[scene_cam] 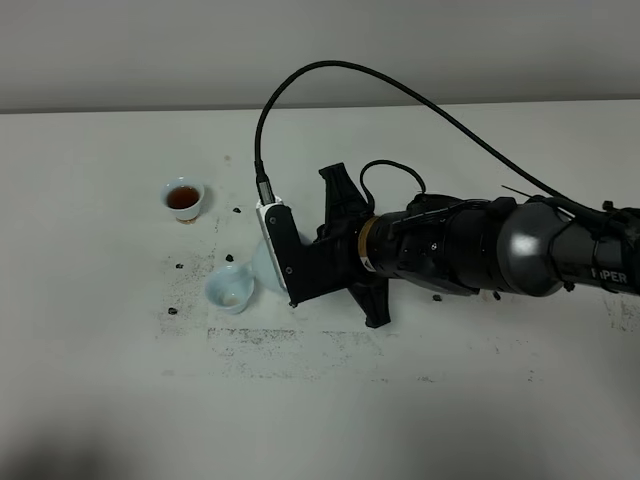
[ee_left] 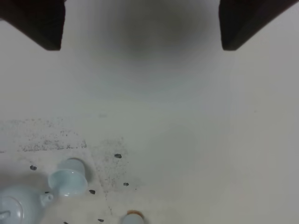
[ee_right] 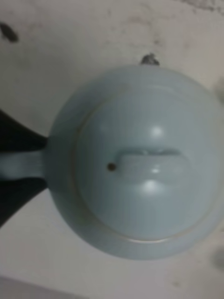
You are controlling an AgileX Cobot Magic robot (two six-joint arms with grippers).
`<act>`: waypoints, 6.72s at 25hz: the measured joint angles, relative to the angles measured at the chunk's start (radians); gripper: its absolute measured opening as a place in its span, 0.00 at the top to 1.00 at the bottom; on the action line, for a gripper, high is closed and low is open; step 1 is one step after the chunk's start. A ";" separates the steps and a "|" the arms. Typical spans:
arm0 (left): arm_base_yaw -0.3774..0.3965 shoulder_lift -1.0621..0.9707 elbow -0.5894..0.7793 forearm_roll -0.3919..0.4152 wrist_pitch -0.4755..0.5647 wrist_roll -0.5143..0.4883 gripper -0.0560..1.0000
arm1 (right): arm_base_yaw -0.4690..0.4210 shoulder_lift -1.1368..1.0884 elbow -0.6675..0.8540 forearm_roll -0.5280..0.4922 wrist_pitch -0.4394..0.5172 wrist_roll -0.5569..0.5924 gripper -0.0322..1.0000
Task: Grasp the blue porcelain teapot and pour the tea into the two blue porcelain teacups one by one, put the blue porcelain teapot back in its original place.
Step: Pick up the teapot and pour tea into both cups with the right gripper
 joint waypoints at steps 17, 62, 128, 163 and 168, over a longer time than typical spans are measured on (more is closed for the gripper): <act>0.000 0.000 0.000 -0.001 0.000 0.000 0.33 | -0.030 0.028 -0.030 -0.099 -0.163 -0.126 0.93; 0.000 0.000 0.000 -0.001 0.000 0.000 0.33 | -0.049 0.072 -0.135 -0.291 -0.151 -0.185 0.93; 0.000 0.000 0.000 -0.001 0.000 0.000 0.33 | -0.052 0.122 -0.202 -0.290 -0.148 -0.491 0.93; 0.000 0.000 0.000 -0.001 0.000 -0.001 0.33 | -0.053 0.122 -0.222 -0.290 -0.147 -0.523 0.93; 0.000 0.000 0.000 -0.001 0.000 -0.001 0.33 | -0.053 0.122 -0.222 -0.290 -0.147 -0.523 0.93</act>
